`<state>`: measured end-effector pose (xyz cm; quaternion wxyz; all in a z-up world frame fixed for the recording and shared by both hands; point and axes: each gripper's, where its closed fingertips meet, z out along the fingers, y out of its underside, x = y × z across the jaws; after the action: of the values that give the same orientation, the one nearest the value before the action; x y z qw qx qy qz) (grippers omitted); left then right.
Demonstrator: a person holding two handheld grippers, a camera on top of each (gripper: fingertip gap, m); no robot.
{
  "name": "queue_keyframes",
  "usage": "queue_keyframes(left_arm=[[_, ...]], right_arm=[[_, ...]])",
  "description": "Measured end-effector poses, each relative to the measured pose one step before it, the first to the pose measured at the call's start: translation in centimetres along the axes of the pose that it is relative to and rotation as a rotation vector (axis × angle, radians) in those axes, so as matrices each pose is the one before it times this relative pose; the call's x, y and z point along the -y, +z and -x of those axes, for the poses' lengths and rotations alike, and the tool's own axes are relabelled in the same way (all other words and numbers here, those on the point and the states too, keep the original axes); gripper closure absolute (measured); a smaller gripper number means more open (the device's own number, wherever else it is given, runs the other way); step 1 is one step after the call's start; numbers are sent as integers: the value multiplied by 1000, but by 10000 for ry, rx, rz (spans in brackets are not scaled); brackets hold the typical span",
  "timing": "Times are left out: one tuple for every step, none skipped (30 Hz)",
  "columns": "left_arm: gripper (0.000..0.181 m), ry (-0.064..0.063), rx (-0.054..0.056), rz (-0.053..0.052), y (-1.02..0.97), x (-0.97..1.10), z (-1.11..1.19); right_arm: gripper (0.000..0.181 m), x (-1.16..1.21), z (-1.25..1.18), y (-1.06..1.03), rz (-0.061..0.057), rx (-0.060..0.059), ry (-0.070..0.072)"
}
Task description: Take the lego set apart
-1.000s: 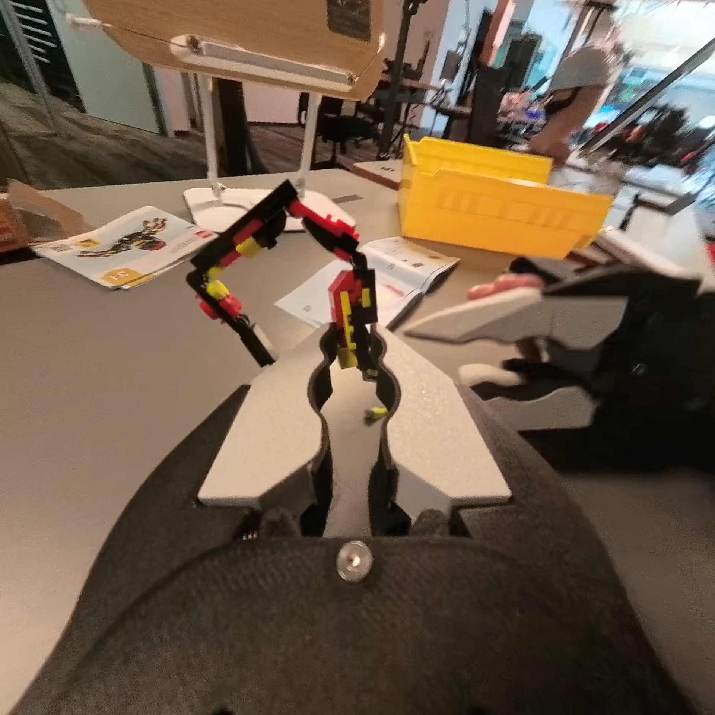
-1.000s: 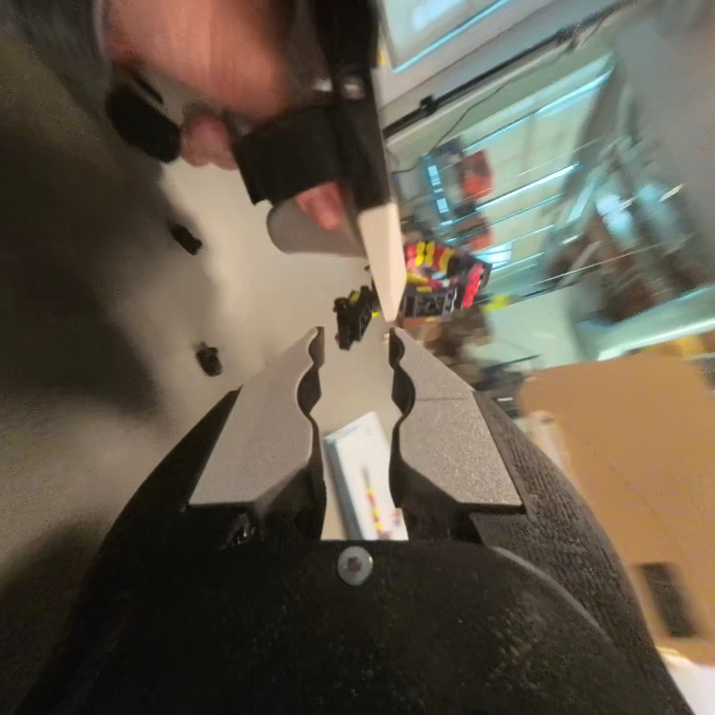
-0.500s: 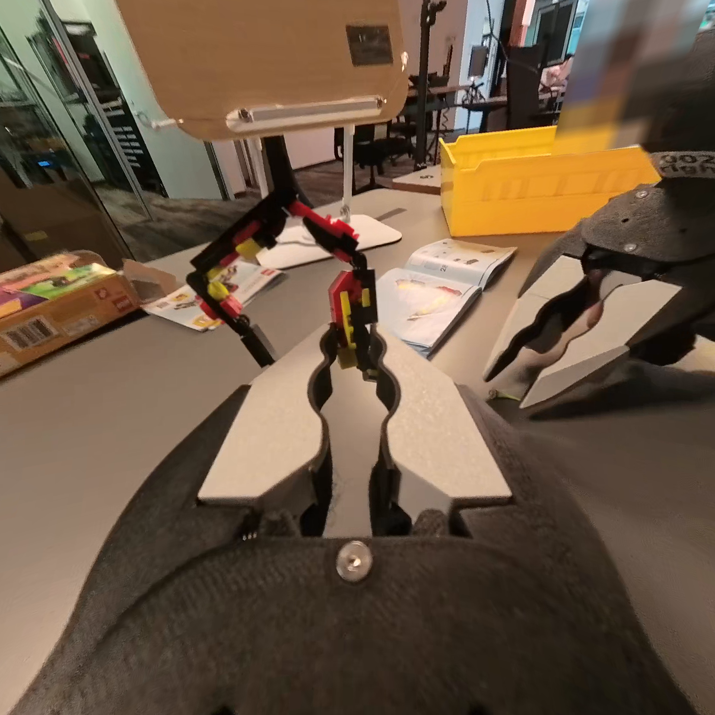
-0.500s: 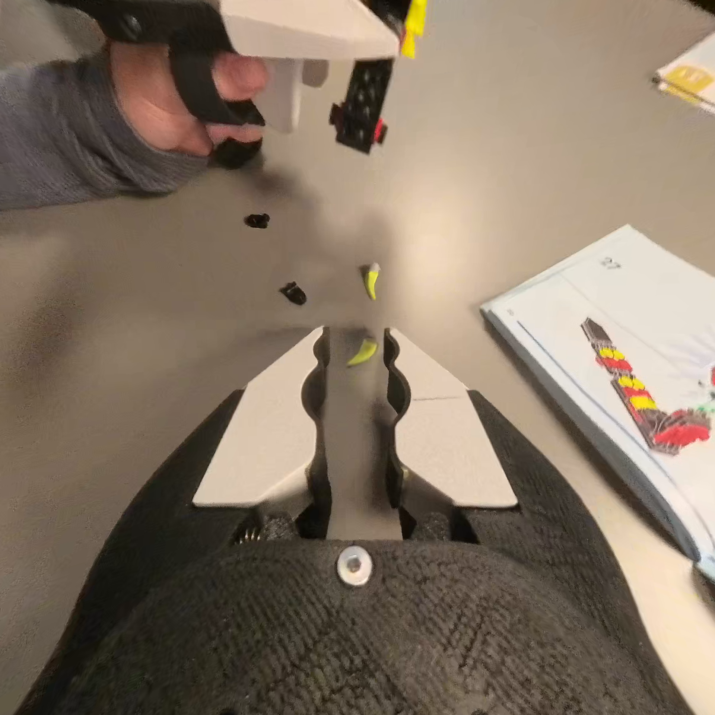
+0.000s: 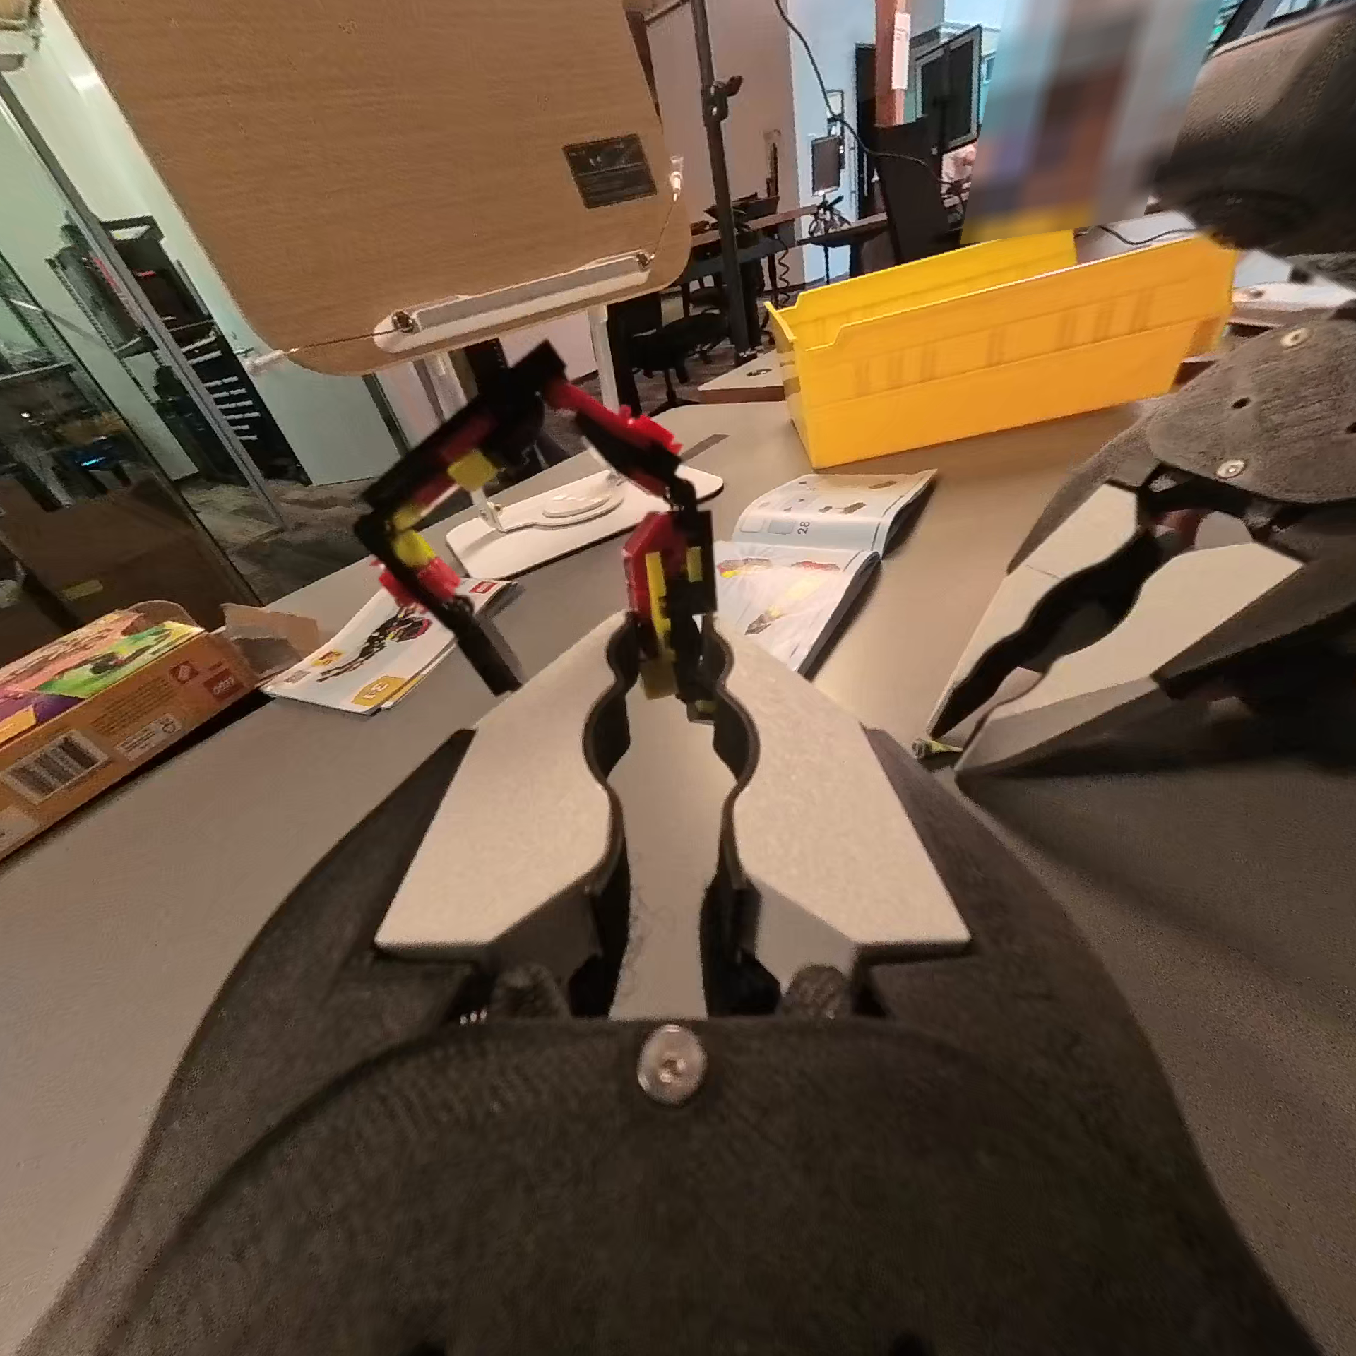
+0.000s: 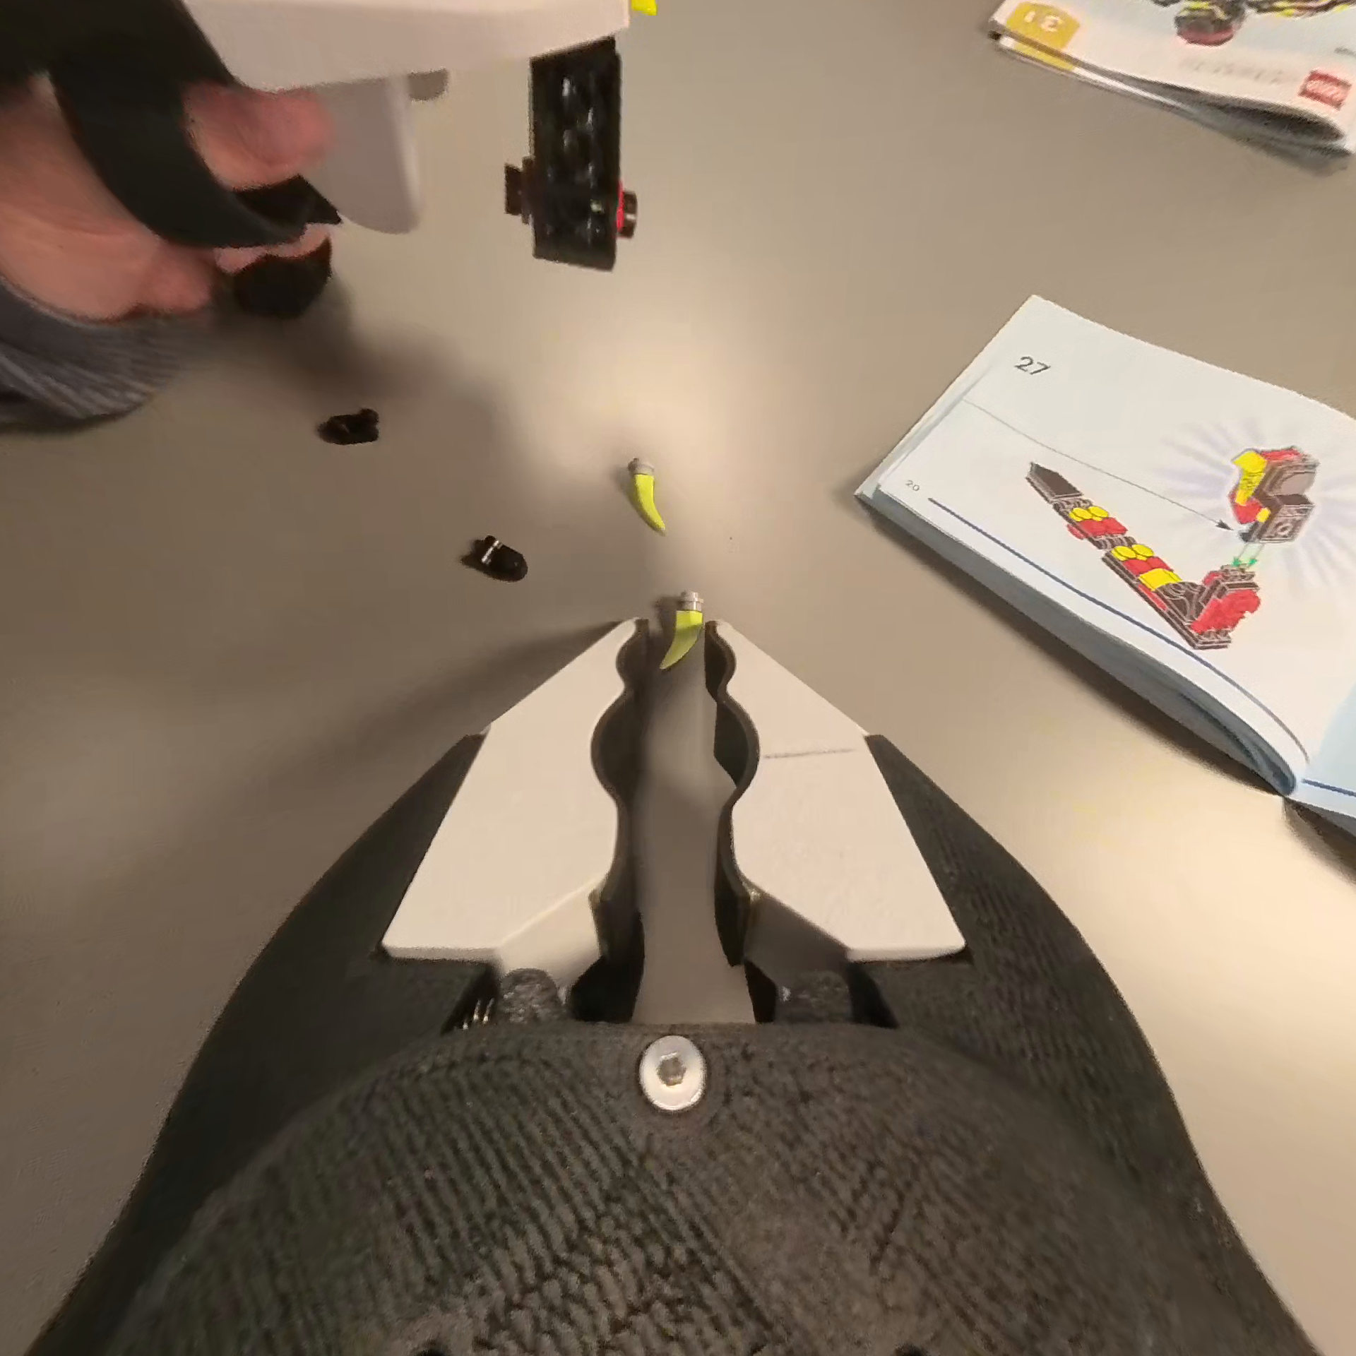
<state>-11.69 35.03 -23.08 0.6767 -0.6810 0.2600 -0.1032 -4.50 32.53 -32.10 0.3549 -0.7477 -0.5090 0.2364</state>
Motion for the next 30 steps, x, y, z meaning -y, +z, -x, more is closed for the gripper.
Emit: queue_keyframes(left_arm=[[166, -30, -51, 6, 5, -12, -29], [166, -45, -49, 6, 4, -15, -15], [166, -42, -49, 28, 1, -45, -16], [166, -10, -44, 67, 16, -88, -18], [166, 21, -34, 84, 33, -115, -11], [166, 59, -63, 112, 48, -151, -64], [166, 83, -98, 158, 75, -214, -116], [166, 94, -34, 129, 72, -180, -37], [166, 87, -11, 80, 28, -117, -14], [166, 46, -53, 85, 21, -119, -38], [166, -3, -92, 114, 29, -169, -64], [166, -37, -60, 58, 5, -90, 4], [166, -66, -69, 28, -16, -55, 16], [166, -86, -107, 57, -9, -88, -6], [166, -88, -96, 30, -17, -64, 11], [166, -95, -83, 4, -13, -21, 43], [165, -102, -126, 33, 1, -63, -22], [166, -74, -139, 54, 25, -74, -62], [166, -18, -109, 55, 24, -95, -48], [166, 53, -103, 23, 7, -38, -105], [165, 106, -107, 16, 4, -36, -159], [165, 152, -55, 28, 19, -54, -129], [166, 195, -7, 61, 26, -90, -85], [165, 198, -21, 83, 62, -122, -118], [165, 154, -24, 67, 54, -88, -111], [165, 79, 19, 44, 40, -56, -36], [165, 24, 28, 14, 7, -12, 3], [165, 2, 43, 16, -9, -25, 76], [165, 13, 98, 54, -23, -101, 174], [165, 47, 113, 65, -28, -125, 217]], right_arm=[[169, -10, 26, 1, 52, -195, -14], [172, -8, 126, 1, 40, -120, -29], [178, 11, 213, 5, 12, -70, -85], [181, 20, 55, 35, 11, -166, -135], [181, 26, -20, 23, 18, -183, -150], [181, 38, -28, 44, 13, -119, -83], [181, 55, -44, 51, -6, -62, -11], [181, 61, -74, 17, -5, -54, -23], [181, 68, -120, 15, -10, -112, -127], [181, 44, -64, 38, -3, -111, -156], [181, 64, 53, 52, -20, -31, -84], [181, 71, 150, 42, -50, 72, 19], [181, 62, 173, 22, -56, 146, 94], [181, 13, 77, -11, -17, 138, 117], [181, -4, 42, -6, -4, 133, 82], [181, -19, 46, -1, -7, 144, 70], [181, -59, 149, 17, 32, 214, 123], [172, 22, 210, 13, 17, 272, 206], [161, 74, 237, 24, 15, 277, 228], [150, 178, 143, 27, -55, 157, 180], [147, 436, 176, 13, -214, 94, 33], [145, 684, 253, 8, -377, 61, -76], [143, 812, 253, -3, -450, 38, -86], [142, 846, 159, -23, -472, 30, -29], [143, 721, 65, -8, -403, 56, 84], [144, 420, -17, 0, -213, 100, 214], [144, 46, 20, 17, 18, 171, 228], [145, -315, -57, -6, 227, 93, 141], [146, -671, -83, -53, 440, -1, -22], [146, -887, -59, -91, 580, -98, -189]])
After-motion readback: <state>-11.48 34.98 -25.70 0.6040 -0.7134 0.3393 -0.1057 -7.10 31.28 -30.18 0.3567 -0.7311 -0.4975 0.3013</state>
